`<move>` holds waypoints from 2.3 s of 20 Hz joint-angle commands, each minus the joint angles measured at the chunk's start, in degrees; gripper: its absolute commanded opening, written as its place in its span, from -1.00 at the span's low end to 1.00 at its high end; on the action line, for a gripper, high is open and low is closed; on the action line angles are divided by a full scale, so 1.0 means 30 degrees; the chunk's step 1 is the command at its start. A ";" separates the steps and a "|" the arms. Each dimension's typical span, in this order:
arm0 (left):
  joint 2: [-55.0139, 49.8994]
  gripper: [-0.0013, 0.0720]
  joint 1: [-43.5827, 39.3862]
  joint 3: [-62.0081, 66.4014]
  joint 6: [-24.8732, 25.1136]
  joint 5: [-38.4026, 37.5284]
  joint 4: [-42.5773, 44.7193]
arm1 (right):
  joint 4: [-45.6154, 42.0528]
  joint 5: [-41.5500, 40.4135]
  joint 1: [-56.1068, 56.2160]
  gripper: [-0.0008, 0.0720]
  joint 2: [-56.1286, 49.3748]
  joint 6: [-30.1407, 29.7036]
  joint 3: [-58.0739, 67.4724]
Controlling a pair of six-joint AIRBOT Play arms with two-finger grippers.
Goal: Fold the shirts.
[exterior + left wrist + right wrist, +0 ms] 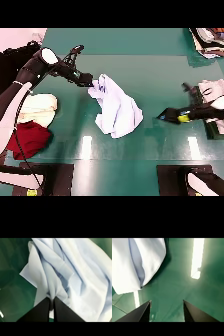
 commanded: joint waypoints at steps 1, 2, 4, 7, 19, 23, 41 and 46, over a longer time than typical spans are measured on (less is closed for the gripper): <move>0.0051 -0.89 0.0117 0.0175 0.0007 -0.0087 0.0160 | 0.3599 -0.3461 0.2827 0.26 -0.2382 -0.1384 -0.1741; 0.0051 -0.89 0.0117 0.0175 0.0007 -0.0087 0.0160 | 0.4721 -0.4095 0.3555 0.26 -0.3155 -0.1843 -0.1719; 0.0051 -0.89 0.0117 0.0175 0.0007 -0.0080 0.0197 | 0.6411 -0.4452 0.4430 0.26 -0.4656 -0.2834 -0.1479; 0.0051 -0.89 0.0117 0.0175 0.0007 -0.0095 0.0255 | 0.6630 -0.4575 0.5209 0.25 -0.6237 -0.3140 -0.0153; 0.5297 -0.89 0.0117 0.3213 0.0007 0.1472 0.4692 | -0.0153 -0.2302 -0.0459 -0.93 -0.1311 -0.1195 0.7526; 0.8830 -0.89 0.0117 0.3971 0.0117 0.3577 0.4881 | -0.1217 -0.2157 -0.2353 -0.93 0.1574 -0.1209 1.0870; 1.2262 -0.89 0.0117 0.1880 0.1494 0.2310 0.6346 | -0.3067 -0.2025 -0.2667 -0.93 0.4452 -0.1268 1.4571; 1.3172 -0.89 0.0117 0.7104 0.1209 0.0109 0.5770 | -0.3730 -0.0991 -0.2667 -0.93 0.4459 -0.1275 1.9635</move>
